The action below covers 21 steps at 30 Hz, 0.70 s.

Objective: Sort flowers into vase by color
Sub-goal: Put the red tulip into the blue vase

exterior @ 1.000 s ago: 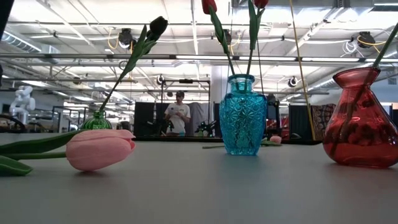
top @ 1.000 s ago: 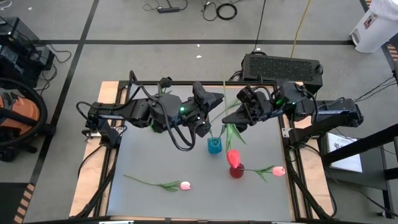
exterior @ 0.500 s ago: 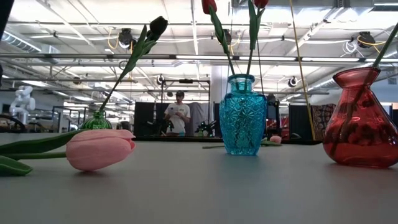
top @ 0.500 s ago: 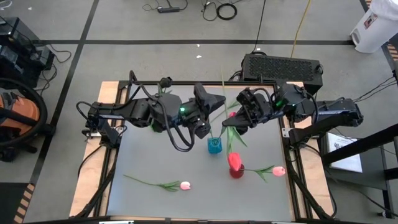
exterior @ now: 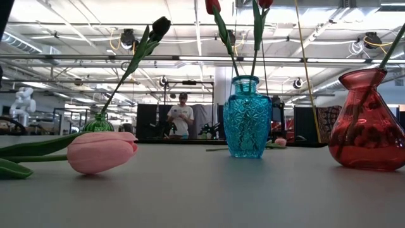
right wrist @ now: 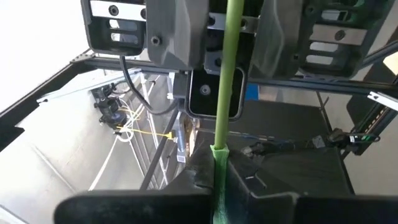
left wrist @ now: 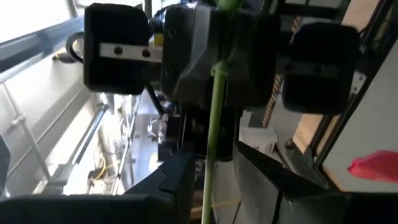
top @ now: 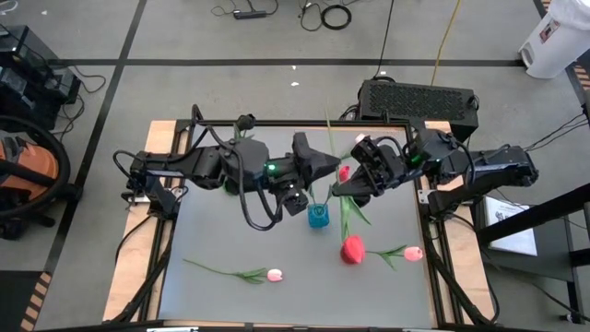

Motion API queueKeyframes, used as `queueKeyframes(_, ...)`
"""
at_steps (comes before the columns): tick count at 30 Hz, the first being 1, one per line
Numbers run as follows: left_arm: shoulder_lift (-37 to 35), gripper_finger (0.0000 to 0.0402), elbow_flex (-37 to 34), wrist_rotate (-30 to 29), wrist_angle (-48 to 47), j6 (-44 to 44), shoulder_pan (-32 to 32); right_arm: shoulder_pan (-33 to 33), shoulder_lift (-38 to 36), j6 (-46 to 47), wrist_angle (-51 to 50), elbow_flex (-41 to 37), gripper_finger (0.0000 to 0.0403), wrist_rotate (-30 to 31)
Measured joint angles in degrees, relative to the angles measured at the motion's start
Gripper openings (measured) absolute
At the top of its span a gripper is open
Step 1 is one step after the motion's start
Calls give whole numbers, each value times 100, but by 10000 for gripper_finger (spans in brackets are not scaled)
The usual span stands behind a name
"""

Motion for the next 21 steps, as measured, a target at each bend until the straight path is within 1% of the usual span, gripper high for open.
queueKeyframes(9, 0, 116, 0, 46, -1, 1, 18, 136, 0, 42, -11, 0, 1, 2)
queueKeyframes(12, 0, 108, 0, 45, -4, 2, 18, 146, 0, 40, -48, 0, 1, 0)
queueKeyframes(16, 0, 78, 0, 44, -4, 2, 18, 146, 0, 32, -46, 0, 1, 1)
queueKeyframes(21, 0, 20, 0, 40, -8, 0, 18, 144, 2, 12, -44, 0, 2, 6)
